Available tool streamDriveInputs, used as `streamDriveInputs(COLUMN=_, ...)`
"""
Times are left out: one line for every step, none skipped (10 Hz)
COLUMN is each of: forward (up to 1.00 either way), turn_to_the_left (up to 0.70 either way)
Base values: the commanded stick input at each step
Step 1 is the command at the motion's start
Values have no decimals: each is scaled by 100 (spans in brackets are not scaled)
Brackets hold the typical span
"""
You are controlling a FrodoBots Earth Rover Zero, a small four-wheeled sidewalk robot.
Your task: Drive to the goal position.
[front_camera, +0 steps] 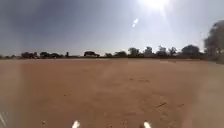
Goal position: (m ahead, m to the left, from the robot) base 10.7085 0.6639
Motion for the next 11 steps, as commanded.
streamDriveInputs(forward=70, turn_to_the_left=0)
streamDriveInputs(forward=70, turn_to_the_left=0)
streamDriveInputs(forward=70, turn_to_the_left=0)
streamDriveInputs(forward=70, turn_to_the_left=0)
streamDriveInputs(forward=70, turn_to_the_left=0)
streamDriveInputs(forward=70, turn_to_the_left=0)
streamDriveInputs(forward=70, turn_to_the_left=0)
streamDriveInputs(forward=70, turn_to_the_left=0)
streamDriveInputs(forward=70, turn_to_the_left=0)
streamDriveInputs(forward=70, turn_to_the_left=0)
streamDriveInputs(forward=70, turn_to_the_left=0)
